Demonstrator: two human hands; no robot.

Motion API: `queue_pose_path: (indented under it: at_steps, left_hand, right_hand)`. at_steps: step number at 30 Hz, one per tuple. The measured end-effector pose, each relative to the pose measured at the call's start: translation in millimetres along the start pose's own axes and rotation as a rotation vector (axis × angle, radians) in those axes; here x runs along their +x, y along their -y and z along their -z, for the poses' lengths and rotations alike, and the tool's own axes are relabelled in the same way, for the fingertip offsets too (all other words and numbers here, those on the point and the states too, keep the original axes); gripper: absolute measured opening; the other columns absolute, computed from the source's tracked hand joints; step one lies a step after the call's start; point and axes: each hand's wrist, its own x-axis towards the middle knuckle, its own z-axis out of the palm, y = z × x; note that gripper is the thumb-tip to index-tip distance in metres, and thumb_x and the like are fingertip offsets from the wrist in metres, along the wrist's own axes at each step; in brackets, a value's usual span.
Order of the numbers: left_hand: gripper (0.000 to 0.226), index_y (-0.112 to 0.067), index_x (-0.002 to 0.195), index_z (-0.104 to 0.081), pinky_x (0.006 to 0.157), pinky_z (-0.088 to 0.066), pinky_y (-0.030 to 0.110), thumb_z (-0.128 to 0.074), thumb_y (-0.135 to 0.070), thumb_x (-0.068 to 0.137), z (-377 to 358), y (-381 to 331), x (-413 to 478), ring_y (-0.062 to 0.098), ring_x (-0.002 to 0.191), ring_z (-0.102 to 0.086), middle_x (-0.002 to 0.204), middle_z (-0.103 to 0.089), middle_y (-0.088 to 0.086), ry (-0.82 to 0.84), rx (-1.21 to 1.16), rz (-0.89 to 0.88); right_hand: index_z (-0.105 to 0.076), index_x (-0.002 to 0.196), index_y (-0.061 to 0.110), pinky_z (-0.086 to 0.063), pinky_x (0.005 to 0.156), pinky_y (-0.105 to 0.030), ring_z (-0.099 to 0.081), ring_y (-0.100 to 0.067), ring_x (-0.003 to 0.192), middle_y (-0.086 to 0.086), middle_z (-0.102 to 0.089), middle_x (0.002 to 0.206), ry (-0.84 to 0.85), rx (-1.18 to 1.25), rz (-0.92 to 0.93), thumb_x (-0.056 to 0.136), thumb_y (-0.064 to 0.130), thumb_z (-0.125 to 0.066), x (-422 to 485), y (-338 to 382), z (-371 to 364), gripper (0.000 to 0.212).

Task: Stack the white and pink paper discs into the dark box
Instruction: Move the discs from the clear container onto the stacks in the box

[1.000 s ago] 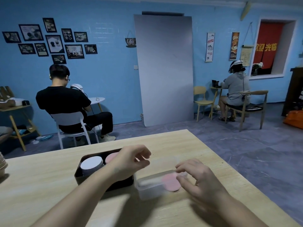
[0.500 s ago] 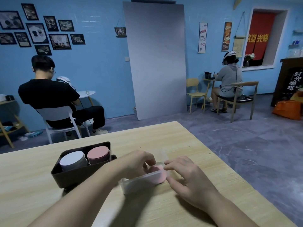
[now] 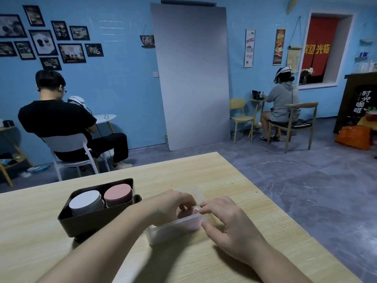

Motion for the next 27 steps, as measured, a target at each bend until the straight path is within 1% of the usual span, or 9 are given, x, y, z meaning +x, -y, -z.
queue_pose_path:
  at_steps: [4, 6, 9, 11, 13, 17, 20, 23, 27]
  left_hand:
    - [0.039, -0.029, 0.131, -0.062, 0.097, -0.054, 0.029, -0.065, -0.023, 0.093, -3, 4, 2, 0.006, 0.111, -0.065, 0.122, -0.07, -0.01, -0.028, -0.029, -0.001]
    - [0.037, -0.028, 0.129, -0.063, 0.096, -0.056, 0.031, -0.066, -0.025, 0.092, -3, 6, 1, 0.008, 0.109, -0.067, 0.121, -0.071, -0.009, -0.042, -0.065, 0.003]
    - [0.037, -0.032, 0.121, -0.065, 0.091, -0.06, 0.032, -0.076, -0.034, 0.086, -1, 11, -1, 0.002, 0.099, -0.07, 0.113, -0.071, -0.014, -0.09, -0.206, 0.032]
    - [0.047, -0.031, 0.122, -0.064, 0.093, -0.058, 0.029, -0.085, -0.028, 0.08, 5, 14, -7, 0.0, 0.101, -0.068, 0.113, -0.069, -0.013, -0.112, -0.304, 0.043]
    - [0.059, -0.03, 0.126, -0.061, 0.097, -0.056, 0.028, -0.088, -0.022, 0.074, 14, 17, -16, 0.003, 0.108, -0.066, 0.118, -0.067, -0.01, -0.13, -0.387, 0.039]
    - [0.068, -0.035, 0.125, -0.06, 0.098, -0.056, 0.032, -0.088, -0.03, 0.063, 26, 21, -38, 0.007, 0.113, -0.067, 0.121, -0.069, -0.003, -0.262, -0.579, 0.014]
    - [0.07, -0.029, 0.126, -0.062, 0.1, -0.056, 0.036, -0.089, -0.029, 0.062, 30, 27, -55, 0.01, 0.114, -0.067, 0.122, -0.071, 0.001, -0.337, -0.68, 0.017]
    - [0.067, -0.025, 0.127, -0.062, 0.1, -0.056, 0.036, -0.089, -0.024, 0.066, 36, 39, -74, 0.009, 0.115, -0.067, 0.123, -0.072, 0.0, -0.369, -0.692, 0.037]
    - [0.062, -0.021, 0.125, -0.063, 0.098, -0.057, 0.033, -0.09, -0.018, 0.069, 45, 60, -98, 0.01, 0.113, -0.069, 0.119, -0.073, 0.002, -0.441, -0.667, 0.079]
  right_hand:
    - [-0.068, 0.113, 0.03, -0.049, 0.096, -0.025, -0.054, -0.003, 0.118, 0.022, -0.065, 0.118, 0.001, -0.009, -0.006, 0.092, 0.032, -0.066, 0, 0, 0, 0.022]
    - [-0.069, 0.113, 0.03, -0.049, 0.096, -0.024, -0.054, -0.002, 0.118, 0.023, -0.065, 0.119, 0.001, -0.014, -0.009, 0.092, 0.031, -0.066, 1, 1, 0, 0.022]
    - [-0.068, 0.112, 0.031, -0.048, 0.095, -0.022, -0.054, -0.001, 0.117, 0.024, -0.065, 0.12, -0.016, -0.007, 0.002, 0.09, 0.029, -0.068, 0, 1, 0, 0.022]
    - [-0.066, 0.11, 0.033, -0.049, 0.094, -0.023, -0.055, -0.001, 0.117, 0.023, -0.065, 0.12, -0.019, -0.012, 0.007, 0.09, 0.03, -0.068, -1, 1, 0, 0.02]
    - [-0.067, 0.11, 0.032, -0.049, 0.093, -0.024, -0.055, -0.002, 0.116, 0.024, -0.065, 0.12, -0.019, -0.028, 0.013, 0.091, 0.033, -0.067, 0, 0, 1, 0.019]
    - [-0.067, 0.11, 0.029, -0.048, 0.093, -0.022, -0.056, -0.003, 0.111, 0.023, -0.065, 0.117, -0.009, -0.073, 0.038, 0.091, 0.035, -0.067, 6, 5, 0, 0.02]
    - [-0.066, 0.111, 0.031, -0.049, 0.091, -0.024, -0.056, -0.003, 0.108, 0.021, -0.066, 0.111, 0.022, -0.086, 0.043, 0.091, 0.039, -0.065, 15, 12, -2, 0.021]
    - [-0.067, 0.105, 0.03, -0.051, 0.084, -0.026, -0.057, -0.005, 0.101, 0.018, -0.067, 0.101, 0.06, -0.107, 0.071, 0.092, 0.043, -0.062, 27, 24, -8, 0.019]
    - [-0.067, 0.102, 0.03, -0.051, 0.084, -0.028, -0.058, -0.005, 0.102, 0.018, -0.067, 0.102, 0.11, -0.108, 0.086, 0.092, 0.048, -0.056, 47, 43, -22, 0.023]
